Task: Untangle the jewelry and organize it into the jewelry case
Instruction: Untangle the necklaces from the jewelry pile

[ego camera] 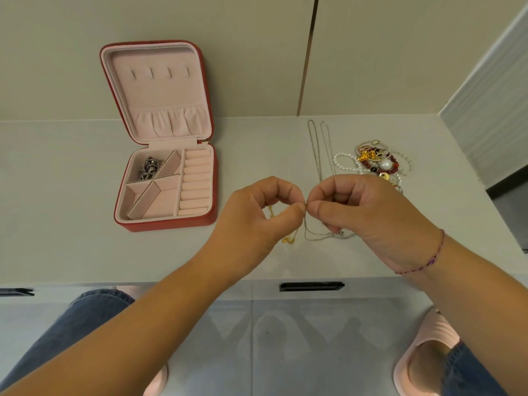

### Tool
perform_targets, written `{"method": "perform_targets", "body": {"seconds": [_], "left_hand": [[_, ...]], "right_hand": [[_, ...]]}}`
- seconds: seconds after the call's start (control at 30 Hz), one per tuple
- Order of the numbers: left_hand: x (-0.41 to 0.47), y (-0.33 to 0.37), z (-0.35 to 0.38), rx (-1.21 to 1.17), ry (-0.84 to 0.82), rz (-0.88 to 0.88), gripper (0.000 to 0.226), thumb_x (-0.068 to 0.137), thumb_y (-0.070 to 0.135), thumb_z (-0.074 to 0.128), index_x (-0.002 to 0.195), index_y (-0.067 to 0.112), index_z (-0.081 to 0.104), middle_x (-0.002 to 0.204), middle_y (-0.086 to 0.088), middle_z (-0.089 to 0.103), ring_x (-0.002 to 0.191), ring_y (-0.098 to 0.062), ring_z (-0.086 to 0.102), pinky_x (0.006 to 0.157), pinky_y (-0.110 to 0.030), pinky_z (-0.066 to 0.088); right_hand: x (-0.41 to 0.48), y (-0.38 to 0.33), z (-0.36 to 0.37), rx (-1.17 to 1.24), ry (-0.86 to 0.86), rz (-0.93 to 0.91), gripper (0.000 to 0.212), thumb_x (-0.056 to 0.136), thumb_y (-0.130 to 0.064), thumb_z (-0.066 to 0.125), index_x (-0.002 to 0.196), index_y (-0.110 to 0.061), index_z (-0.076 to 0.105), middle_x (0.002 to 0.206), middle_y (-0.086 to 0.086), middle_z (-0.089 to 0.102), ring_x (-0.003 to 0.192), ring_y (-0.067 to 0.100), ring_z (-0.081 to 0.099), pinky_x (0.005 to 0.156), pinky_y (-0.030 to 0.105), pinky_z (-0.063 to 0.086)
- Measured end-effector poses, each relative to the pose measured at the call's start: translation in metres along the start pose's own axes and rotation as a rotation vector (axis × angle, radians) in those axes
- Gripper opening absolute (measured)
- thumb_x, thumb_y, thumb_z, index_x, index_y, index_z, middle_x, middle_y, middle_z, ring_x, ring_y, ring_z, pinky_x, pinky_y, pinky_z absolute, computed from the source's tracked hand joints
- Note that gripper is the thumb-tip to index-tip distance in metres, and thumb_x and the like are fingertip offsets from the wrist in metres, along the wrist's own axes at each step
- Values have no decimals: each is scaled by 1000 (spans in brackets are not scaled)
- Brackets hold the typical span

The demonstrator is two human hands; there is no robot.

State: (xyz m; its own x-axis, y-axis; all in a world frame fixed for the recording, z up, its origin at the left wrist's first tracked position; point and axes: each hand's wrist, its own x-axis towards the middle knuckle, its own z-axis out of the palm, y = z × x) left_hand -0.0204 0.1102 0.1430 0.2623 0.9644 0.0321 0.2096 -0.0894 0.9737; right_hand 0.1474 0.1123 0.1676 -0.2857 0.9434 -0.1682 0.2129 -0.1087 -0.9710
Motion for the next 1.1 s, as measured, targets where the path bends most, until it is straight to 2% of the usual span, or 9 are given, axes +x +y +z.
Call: {"method": "perform_targets", "body": {"seconds": [0.2,0.37,0.47,0.53,0.67,0.73,0.87,0.97,1.1], "left_hand": [[-1,-3,-1,133,21,76,4,77,34,62,80,32,63,85,9,65,89,-12,61,82,-24,49],[-1,-3,0,116,-1,79,11,76,36,60,82,27,64,85,9,64,89,-11,61,83,-21,48],[0,-1,-1,-34,-6,17,5,78,23,62,79,19,65,78,9,64,77,-4,58,73,-14,44],[1,0,-1,-176,8,-41,4,76,23,63,75,20,65,78,2,63,76,-9,54,70,-12,43],[4,-5,-4,-313,40,-119,13,66,36,64,71,26,70,79,4,66,85,-12,57,89,-24,45],[7,-5,-6,-427,71,-162,12,72,26,62,65,23,71,77,5,67,86,-13,59,96,-34,45],[14,-7,-13,-759,128,-309,45,93,7,41,57,16,67,70,-4,66,78,-19,67,94,-36,50],[18,-9,-17,-884,179,-356,33,94,7,39,67,10,58,64,-6,62,70,-20,67,91,-37,52],[22,-16,-20,-859,250,-366,26,94,7,41,71,10,54,66,-4,59,68,-17,61,87,-35,55]], "right_hand": [[1,0,1,-21,-3,-21,13,82,-1,62,74,-10,66,50,-12,54,49,0,46,51,12,41],[2,3,2,9,2,17,18,80,3,58,69,-11,63,50,-8,50,49,5,43,51,14,40],[5,7,1,85,11,106,22,80,4,54,66,-11,61,50,-4,47,48,8,40,48,14,37],[6,10,-1,119,9,144,24,81,4,53,63,-11,60,52,-2,46,48,8,40,47,14,36],[9,14,-6,95,18,164,20,79,0,58,63,-12,59,57,1,47,51,9,41,51,16,38],[9,14,-10,118,28,170,8,71,-10,62,64,-10,58,61,5,49,53,10,44,54,18,39],[11,17,-19,277,47,201,6,64,-15,58,62,-11,62,69,7,58,60,12,55,55,18,46],[12,22,-24,425,63,239,6,63,-14,57,64,-13,64,76,5,65,67,13,63,56,19,50],[11,25,-31,590,37,271,5,61,-12,61,62,-15,66,84,7,68,80,19,67,69,25,55]]}}
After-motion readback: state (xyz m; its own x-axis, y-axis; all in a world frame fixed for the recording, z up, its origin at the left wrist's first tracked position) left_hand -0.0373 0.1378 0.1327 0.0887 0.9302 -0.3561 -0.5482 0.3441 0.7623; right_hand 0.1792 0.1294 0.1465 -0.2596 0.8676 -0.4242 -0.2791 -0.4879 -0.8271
